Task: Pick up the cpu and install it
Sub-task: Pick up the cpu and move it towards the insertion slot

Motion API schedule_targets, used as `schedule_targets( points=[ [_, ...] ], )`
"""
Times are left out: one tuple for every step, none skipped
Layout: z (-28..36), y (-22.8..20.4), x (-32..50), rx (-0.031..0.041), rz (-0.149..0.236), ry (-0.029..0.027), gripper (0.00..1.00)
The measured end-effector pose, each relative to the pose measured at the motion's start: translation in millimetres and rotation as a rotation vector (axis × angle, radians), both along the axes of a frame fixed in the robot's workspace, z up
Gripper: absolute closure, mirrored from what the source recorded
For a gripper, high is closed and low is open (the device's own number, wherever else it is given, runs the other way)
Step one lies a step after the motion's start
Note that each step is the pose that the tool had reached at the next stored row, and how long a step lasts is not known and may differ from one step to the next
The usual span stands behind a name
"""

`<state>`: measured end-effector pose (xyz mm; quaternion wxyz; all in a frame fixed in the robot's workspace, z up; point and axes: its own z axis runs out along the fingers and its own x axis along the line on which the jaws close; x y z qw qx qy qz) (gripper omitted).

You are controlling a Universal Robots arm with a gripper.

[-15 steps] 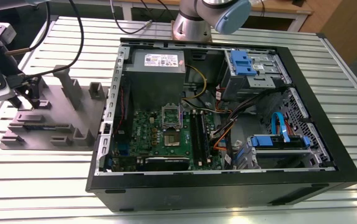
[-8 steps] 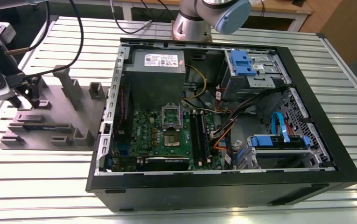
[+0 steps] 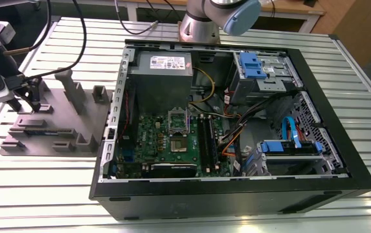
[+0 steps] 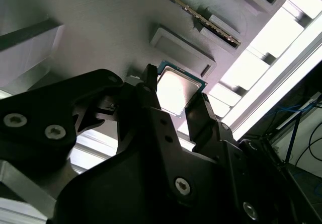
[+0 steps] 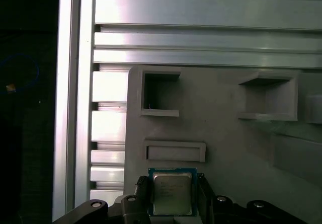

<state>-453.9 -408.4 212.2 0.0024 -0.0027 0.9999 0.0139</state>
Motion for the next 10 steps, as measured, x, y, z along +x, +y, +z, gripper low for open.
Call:
schedule_targets(
  points=[
    [0.1,0.0,0.0,0.0000,0.000,0.0000,0.53],
    [0.2,0.0,0.0,0.0001,0.000,-0.0001,0.53],
    [0.3,0.0,0.0,0.0001,0.000,-0.0001,0.53],
    [0.4,0.0,0.0,0.0000,0.000,-0.0001,0.53],
    [2.8,0.0,0.0,0.0000,0.000,0.0000,0.53],
    [5.0,0.0,0.0,0.0000,0.000,0.0000,0.53],
    [5.2,0.0,0.0,0.0000,0.000,0.0000,0.53],
    [5.3,0.0,0.0,0.0001,0.000,-0.0001,0.53],
    [5.5,0.0,0.0,0.0000,0.000,0.0000,0.53],
    [5.7,0.0,0.0,0.0000,0.000,0.0000,0.53]
  ],
)
